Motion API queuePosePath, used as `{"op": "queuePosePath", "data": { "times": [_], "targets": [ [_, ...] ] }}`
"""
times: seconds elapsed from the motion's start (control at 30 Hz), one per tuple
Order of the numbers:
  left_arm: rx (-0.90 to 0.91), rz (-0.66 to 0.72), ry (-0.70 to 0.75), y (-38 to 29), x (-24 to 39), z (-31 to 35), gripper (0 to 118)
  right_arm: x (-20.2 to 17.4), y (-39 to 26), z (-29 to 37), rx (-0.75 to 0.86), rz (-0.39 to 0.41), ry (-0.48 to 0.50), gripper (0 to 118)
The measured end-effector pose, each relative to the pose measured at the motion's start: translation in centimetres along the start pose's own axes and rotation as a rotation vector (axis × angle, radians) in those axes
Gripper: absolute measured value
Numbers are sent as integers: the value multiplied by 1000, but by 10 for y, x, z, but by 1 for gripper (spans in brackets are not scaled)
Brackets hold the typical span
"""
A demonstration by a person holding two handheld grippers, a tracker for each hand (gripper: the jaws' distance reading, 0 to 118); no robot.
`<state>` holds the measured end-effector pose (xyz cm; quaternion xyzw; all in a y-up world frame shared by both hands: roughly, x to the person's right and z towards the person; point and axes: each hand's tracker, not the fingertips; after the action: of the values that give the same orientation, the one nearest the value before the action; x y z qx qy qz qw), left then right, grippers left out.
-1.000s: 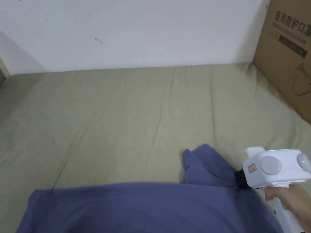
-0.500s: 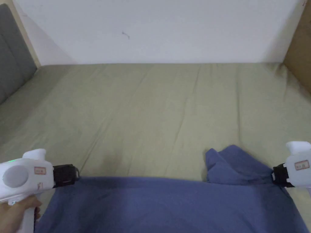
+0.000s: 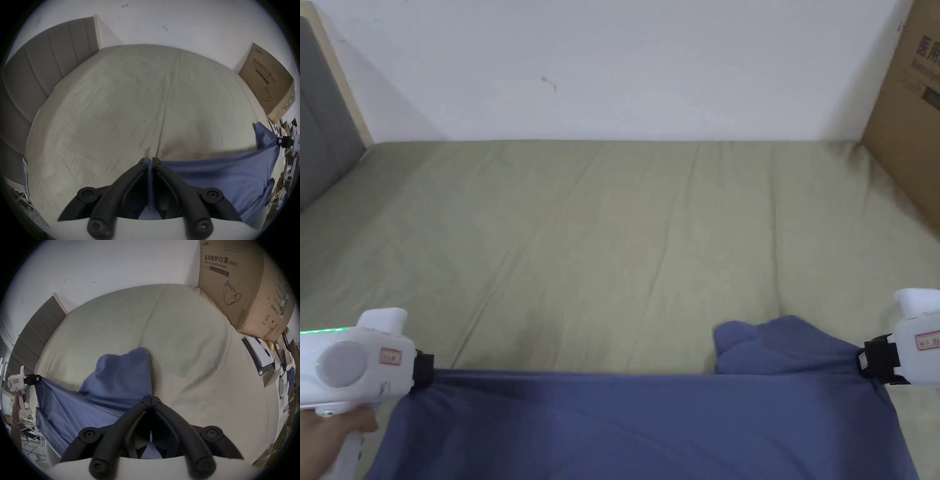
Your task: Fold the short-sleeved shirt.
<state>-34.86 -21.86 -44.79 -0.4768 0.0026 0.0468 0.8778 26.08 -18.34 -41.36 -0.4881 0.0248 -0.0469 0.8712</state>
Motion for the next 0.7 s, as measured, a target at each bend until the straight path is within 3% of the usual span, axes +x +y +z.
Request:
{"op": "queuePosePath", "data": {
  "times": [0.2, 0.37, 0.63, 0.67, 0.7],
  "targets": [
    [100, 16, -73, -35, -17, 76, 1, 2, -36, 66, 73, 27, 24, 0],
    [122, 37, -112, -94, -33, 127, 1, 0, -104, 115, 85, 57, 40, 0],
    [-11, 23, -54, -195, -39, 118, 2, 4, -229, 97, -127, 16, 41, 0],
    [-17, 24, -37, -205, -38, 111, 7, 4, -239, 85, -109, 22, 31, 3],
    [-30, 6, -30, -213, -45, 100, 24, 2, -248, 78, -100, 17, 26, 18]
  ]
}}
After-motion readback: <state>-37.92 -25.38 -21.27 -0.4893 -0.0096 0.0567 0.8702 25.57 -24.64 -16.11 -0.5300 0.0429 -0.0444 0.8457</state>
